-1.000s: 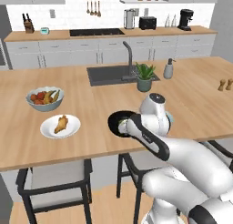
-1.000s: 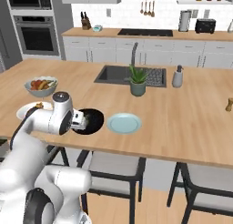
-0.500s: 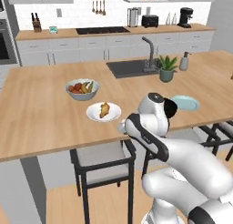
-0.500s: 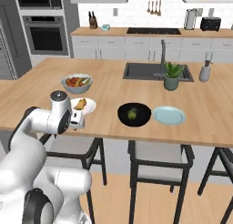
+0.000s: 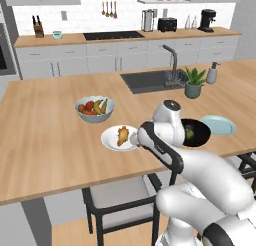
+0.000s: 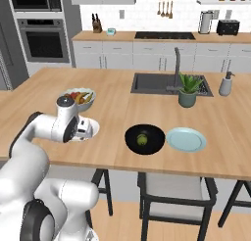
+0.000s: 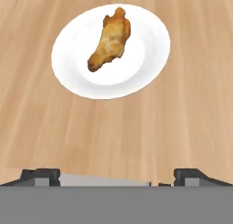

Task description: Pick the chicken drumstick and lime from their plates and place them in the bowl. Then put the bowl in the fridge.

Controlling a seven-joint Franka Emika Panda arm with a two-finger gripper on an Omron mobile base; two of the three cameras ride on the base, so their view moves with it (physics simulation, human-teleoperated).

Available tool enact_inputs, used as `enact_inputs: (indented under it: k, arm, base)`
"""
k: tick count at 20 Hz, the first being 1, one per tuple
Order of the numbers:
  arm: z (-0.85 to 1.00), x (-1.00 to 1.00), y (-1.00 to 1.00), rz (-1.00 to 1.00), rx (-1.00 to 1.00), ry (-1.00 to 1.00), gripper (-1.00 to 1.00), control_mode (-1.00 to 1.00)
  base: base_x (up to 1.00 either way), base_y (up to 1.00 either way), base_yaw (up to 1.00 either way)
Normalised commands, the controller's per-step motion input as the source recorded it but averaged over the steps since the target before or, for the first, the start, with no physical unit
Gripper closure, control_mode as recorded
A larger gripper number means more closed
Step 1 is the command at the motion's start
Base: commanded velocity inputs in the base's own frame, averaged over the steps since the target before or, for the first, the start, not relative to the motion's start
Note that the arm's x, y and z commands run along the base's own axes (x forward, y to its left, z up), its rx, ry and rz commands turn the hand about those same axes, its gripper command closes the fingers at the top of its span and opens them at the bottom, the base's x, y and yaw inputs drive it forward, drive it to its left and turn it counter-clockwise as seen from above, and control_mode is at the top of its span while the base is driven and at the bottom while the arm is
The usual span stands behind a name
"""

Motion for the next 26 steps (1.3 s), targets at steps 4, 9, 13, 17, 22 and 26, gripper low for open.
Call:
enact_inputs:
  k: [4,9,13,17,22,26]
  arm:
    - [0.0,1.0,0.11,-0.01,-0.02,0.05,-1.0,-1.0]
    - [0.0,1.0,0.39,-0.09,-0.03,0.08,-1.0,-1.0]
    - [-0.09,0.71,0.4,-0.28,-0.01,0.03,-1.0,-1.0]
    - [-0.35,0.31,0.25,-0.33,0.0,0.01,-1.0,-1.0]
    - [-0.16,0.17,-0.01,-0.14,0.0,0.01,-1.0,-1.0]
    - [-0.17,0.12,-0.09,0.0,0.0,0.02,-1.0,-1.0]
  base:
    - [0.0,0.0,0.0]
    - [0.0,0.0,0.0]
    - [0.0,0.0,0.0]
    - [0.0,0.0,0.0]
    - [0.0,0.0,0.0]
    - [0.0,0.0,0.0]
